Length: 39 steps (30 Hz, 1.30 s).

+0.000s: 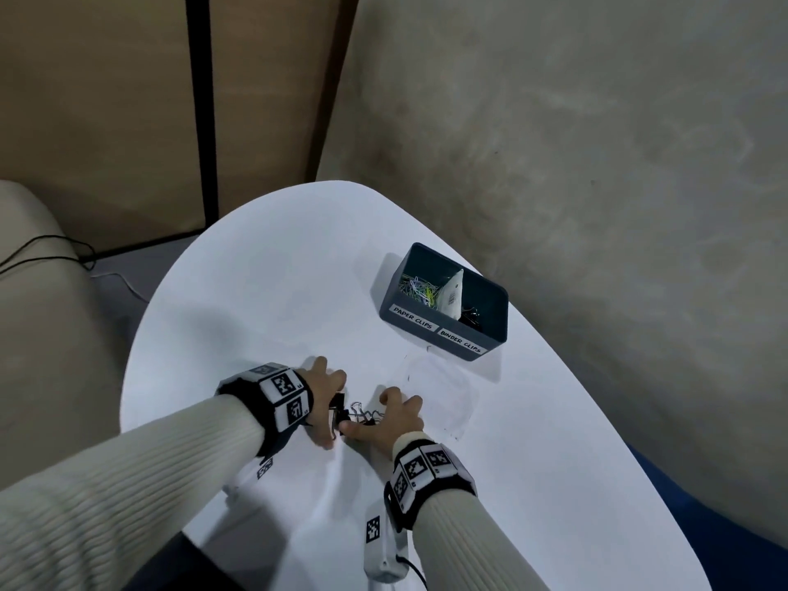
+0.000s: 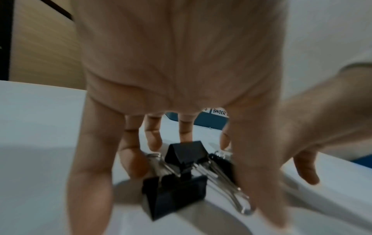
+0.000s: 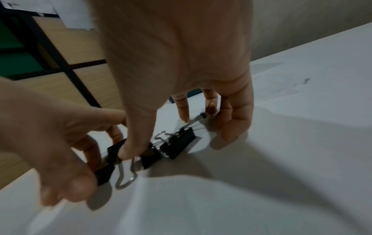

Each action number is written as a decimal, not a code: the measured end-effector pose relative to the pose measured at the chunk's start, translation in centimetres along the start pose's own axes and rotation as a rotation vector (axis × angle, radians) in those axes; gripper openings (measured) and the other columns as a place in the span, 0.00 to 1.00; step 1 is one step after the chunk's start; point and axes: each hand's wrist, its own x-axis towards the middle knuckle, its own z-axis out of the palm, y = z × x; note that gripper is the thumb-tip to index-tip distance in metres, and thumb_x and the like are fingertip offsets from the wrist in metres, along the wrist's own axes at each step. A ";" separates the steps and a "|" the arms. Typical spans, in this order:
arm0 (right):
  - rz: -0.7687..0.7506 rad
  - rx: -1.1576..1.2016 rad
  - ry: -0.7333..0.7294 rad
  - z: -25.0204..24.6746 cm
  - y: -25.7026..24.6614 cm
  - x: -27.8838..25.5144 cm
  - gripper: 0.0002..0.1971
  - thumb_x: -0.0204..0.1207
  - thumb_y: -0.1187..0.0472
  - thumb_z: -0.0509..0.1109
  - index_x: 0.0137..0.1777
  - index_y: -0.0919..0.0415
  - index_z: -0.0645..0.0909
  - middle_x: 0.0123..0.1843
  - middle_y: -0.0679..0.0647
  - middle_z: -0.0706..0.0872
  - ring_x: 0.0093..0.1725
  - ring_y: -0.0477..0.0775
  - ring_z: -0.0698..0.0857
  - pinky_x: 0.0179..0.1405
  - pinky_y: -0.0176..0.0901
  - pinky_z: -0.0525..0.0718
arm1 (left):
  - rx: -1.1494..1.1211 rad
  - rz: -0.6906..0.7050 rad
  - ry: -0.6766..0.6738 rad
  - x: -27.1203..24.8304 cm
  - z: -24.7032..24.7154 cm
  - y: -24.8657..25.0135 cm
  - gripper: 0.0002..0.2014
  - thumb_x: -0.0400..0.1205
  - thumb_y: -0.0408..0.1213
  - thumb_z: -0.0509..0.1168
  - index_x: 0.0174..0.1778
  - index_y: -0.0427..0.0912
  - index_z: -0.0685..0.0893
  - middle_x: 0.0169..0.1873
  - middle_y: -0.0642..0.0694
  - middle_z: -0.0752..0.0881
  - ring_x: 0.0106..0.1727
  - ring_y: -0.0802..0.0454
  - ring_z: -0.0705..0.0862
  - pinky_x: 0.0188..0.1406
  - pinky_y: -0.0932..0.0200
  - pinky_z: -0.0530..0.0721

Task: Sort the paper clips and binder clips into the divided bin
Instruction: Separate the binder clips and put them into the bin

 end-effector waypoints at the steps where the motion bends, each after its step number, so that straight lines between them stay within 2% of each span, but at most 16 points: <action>1: -0.018 -0.035 0.008 0.2 -0.4 -0.1 0.43 0.61 0.38 0.75 0.74 0.52 0.62 0.69 0.56 0.62 0.72 0.63 0.69 0.67 0.55 0.77 | 0.040 0.005 0.014 -0.1 0.2 0.1 0.40 0.64 0.46 0.78 0.69 0.47 0.67 0.65 0.42 0.65 0.61 0.38 0.80 0.55 0.45 0.85; 3: -0.082 -0.072 0.039 0.8 -1.1 -0.3 0.41 0.62 0.42 0.76 0.74 0.48 0.63 0.69 0.55 0.62 0.71 0.61 0.68 0.65 0.52 0.77 | 0.064 0.004 0.043 -0.1 0.3 0.2 0.37 0.65 0.35 0.78 0.69 0.44 0.68 0.66 0.39 0.66 0.60 0.36 0.81 0.54 0.47 0.85; 7: -0.186 -0.042 0.045 2.0 -1.9 0.2 0.32 0.66 0.50 0.75 0.70 0.47 0.70 0.67 0.55 0.65 0.68 0.61 0.72 0.67 0.49 0.77 | 0.025 0.018 0.119 0.1 0.5 0.1 0.32 0.70 0.29 0.73 0.70 0.42 0.70 0.67 0.38 0.68 0.60 0.37 0.82 0.48 0.54 0.82; 10: -0.208 0.012 0.030 2.3 -2.2 0.5 0.26 0.69 0.56 0.73 0.68 0.51 0.74 0.67 0.57 0.67 0.65 0.62 0.77 0.66 0.46 0.79 | -0.009 0.025 0.175 0.2 0.8 0.0 0.29 0.72 0.29 0.71 0.68 0.39 0.70 0.66 0.38 0.70 0.57 0.38 0.84 0.43 0.55 0.79; 13: -0.224 0.057 0.022 2.3 -2.0 0.8 0.23 0.71 0.61 0.73 0.67 0.56 0.76 0.67 0.59 0.68 0.63 0.62 0.80 0.67 0.45 0.79 | -0.044 0.069 0.177 0.3 1.1 -0.1 0.33 0.69 0.31 0.74 0.69 0.42 0.67 0.66 0.41 0.70 0.51 0.40 0.83 0.41 0.55 0.81; 15: -0.238 0.074 0.027 2.2 -1.9 1.0 0.23 0.71 0.64 0.73 0.67 0.59 0.77 0.67 0.59 0.68 0.62 0.60 0.81 0.67 0.43 0.78 | -0.048 0.094 0.163 0.4 1.3 -0.1 0.36 0.68 0.35 0.77 0.71 0.45 0.68 0.65 0.42 0.68 0.53 0.40 0.84 0.43 0.55 0.82; 17: -0.242 0.085 0.022 2.1 -1.5 1.3 0.21 0.71 0.65 0.73 0.64 0.60 0.79 0.67 0.60 0.70 0.60 0.59 0.82 0.64 0.37 0.78 | -0.058 0.092 0.171 0.5 1.4 0.1 0.31 0.71 0.37 0.76 0.68 0.44 0.71 0.65 0.41 0.69 0.55 0.39 0.84 0.50 0.52 0.84; 19: -0.246 0.093 0.014 1.8 -1.2 1.5 0.20 0.70 0.66 0.73 0.63 0.61 0.80 0.67 0.59 0.72 0.57 0.56 0.81 0.54 0.27 0.73 | -0.062 0.086 0.172 0.5 1.4 0.3 0.25 0.73 0.35 0.73 0.65 0.41 0.74 0.64 0.40 0.71 0.54 0.39 0.84 0.51 0.52 0.82; 21: -0.242 0.113 0.014 1.5 -0.7 1.7 0.19 0.70 0.67 0.73 0.61 0.61 0.81 0.67 0.60 0.73 0.61 0.57 0.80 0.48 0.23 0.68 | -0.064 0.085 0.169 0.6 1.2 0.1 0.21 0.75 0.33 0.71 0.63 0.38 0.75 0.60 0.40 0.74 0.48 0.43 0.80 0.44 0.53 0.79; 25: -0.219 0.141 0.029 1.1 0.3 1.9 0.18 0.71 0.67 0.71 0.61 0.61 0.82 0.67 0.60 0.75 0.65 0.57 0.79 0.44 0.20 0.64 | -0.054 0.081 0.174 0.6 0.3 -0.3 0.09 0.76 0.32 0.68 0.49 0.42 0.76 0.40 0.49 0.72 0.43 0.49 0.74 0.26 0.63 0.67; 28: -0.191 0.177 0.045 0.5 1.0 2.1 0.16 0.74 0.64 0.69 0.62 0.60 0.83 0.66 0.57 0.78 0.65 0.56 0.80 0.51 0.25 0.70 | -0.125 0.079 0.148 0.6 -0.4 -0.4 0.10 0.75 0.33 0.69 0.51 0.44 0.80 0.30 0.55 0.71 0.33 0.53 0.77 0.19 0.71 0.66; 30: -0.142 0.257 0.045 -0.2 1.3 2.0 0.15 0.74 0.64 0.68 0.60 0.60 0.85 0.60 0.56 0.84 0.56 0.56 0.84 0.50 0.28 0.78 | -0.222 0.050 0.125 0.6 -0.8 -0.2 0.11 0.74 0.33 0.70 0.52 0.43 0.82 0.28 0.55 0.73 0.18 0.59 0.75 0.12 0.72 0.70; 31: -0.116 0.331 0.047 -0.8 1.4 2.0 0.13 0.74 0.65 0.68 0.57 0.60 0.87 0.53 0.56 0.86 0.49 0.55 0.85 0.47 0.30 0.83 | -0.262 0.044 0.122 0.8 -1.0 -0.1 0.12 0.73 0.34 0.71 0.52 0.43 0.82 0.28 0.55 0.75 0.16 0.59 0.74 0.13 0.70 0.72; 34: -0.091 0.526 0.090 -3.4 1.9 2.4 0.10 0.71 0.69 0.68 0.42 0.56 0.88 0.37 0.54 0.87 0.40 0.56 0.85 0.50 0.43 0.87 | -0.294 0.080 0.138 1.6 -2.7 1.1 0.14 0.73 0.36 0.73 0.54 0.41 0.83 0.32 0.52 0.78 0.21 0.55 0.75 0.19 0.65 0.76; 36: -0.099 0.618 0.166 -6.0 2.4 3.4 0.13 0.70 0.69 0.69 0.34 0.50 0.86 0.37 0.53 0.88 0.39 0.57 0.86 0.51 0.49 0.88 | -0.270 0.149 0.169 2.2 -4.9 2.8 0.14 0.73 0.37 0.73 0.53 0.43 0.83 0.39 0.48 0.80 0.25 0.52 0.76 0.22 0.64 0.76; 39: -0.100 0.771 0.391 -11.1 3.0 5.5 0.11 0.65 0.66 0.71 0.30 0.48 0.87 0.36 0.51 0.88 0.39 0.57 0.86 0.53 0.55 0.88 | -0.212 0.287 0.298 3.6 -9.2 6.3 0.16 0.73 0.36 0.73 0.57 0.44 0.84 0.49 0.44 0.83 0.40 0.50 0.79 0.30 0.65 0.77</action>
